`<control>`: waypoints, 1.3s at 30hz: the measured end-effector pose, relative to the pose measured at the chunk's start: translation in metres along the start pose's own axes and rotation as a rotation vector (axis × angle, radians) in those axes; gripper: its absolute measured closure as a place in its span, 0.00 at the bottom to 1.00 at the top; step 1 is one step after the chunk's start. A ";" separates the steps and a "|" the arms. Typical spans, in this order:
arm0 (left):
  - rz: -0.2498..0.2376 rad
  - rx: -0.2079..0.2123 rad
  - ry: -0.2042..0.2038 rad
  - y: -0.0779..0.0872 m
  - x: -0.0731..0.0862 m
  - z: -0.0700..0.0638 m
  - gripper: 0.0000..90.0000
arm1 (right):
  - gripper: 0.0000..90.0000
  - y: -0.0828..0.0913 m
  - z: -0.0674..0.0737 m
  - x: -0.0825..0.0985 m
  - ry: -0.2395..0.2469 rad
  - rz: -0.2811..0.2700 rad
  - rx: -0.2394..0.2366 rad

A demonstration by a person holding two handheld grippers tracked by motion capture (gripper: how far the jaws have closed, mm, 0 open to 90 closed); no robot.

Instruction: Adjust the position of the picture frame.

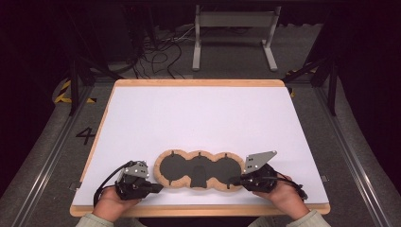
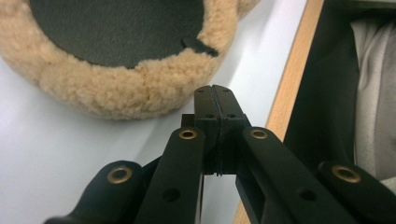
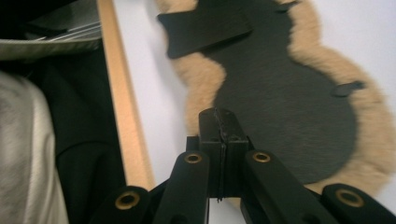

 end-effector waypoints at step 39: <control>-0.025 -0.075 0.133 -0.029 -0.036 0.033 0.99 | 1.00 -0.018 -0.036 -0.001 -0.089 0.041 0.121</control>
Point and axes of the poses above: each handheld gripper's, and its own axes: y roughly backward along the jaws, x roughly out of its underside, z roughly to its left, the point moved 3 cm from there along -y, roughly forward along the jaws, and after that the axes turned 13 degrees about -x, right-handed, at the moved point
